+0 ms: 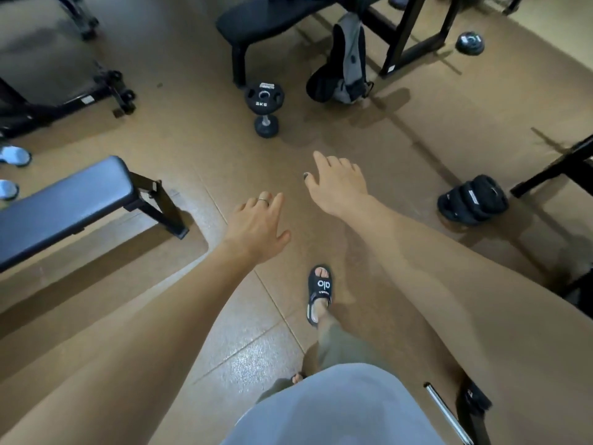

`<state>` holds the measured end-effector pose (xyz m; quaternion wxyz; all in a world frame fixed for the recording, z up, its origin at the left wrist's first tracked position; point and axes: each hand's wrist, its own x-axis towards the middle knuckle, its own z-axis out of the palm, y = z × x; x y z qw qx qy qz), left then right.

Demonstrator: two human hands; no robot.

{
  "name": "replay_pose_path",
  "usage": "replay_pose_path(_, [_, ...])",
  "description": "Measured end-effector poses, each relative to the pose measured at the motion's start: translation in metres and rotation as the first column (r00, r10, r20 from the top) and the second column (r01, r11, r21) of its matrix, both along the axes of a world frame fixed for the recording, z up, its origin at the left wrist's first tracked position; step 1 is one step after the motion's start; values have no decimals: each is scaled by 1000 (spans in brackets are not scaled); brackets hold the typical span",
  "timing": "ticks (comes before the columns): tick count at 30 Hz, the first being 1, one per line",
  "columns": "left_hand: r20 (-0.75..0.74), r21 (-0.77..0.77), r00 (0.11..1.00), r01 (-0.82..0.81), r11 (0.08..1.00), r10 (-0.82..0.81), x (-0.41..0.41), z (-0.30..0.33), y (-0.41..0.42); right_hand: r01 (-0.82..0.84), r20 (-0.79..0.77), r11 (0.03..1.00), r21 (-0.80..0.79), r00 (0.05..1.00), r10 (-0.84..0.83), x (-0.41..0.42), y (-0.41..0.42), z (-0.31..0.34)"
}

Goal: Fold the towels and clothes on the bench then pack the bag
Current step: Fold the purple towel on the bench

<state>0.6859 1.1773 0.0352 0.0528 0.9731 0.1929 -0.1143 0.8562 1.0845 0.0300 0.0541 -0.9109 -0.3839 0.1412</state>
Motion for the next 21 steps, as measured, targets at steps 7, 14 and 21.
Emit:
replay_pose_path(7, [-7,34,999,-34,999,34,138,5,126,-36,-29,999,16,999,36,141,130,-4])
replay_pose_path(14, [35,33,996,-80,996,79,259,16,253,-57,0,998,34,998,57,264,265,4])
replay_pose_path(21, [65,15,997,-44,999,43,382,2,403,4,23,1000,19,1000,-4,382,400,-12])
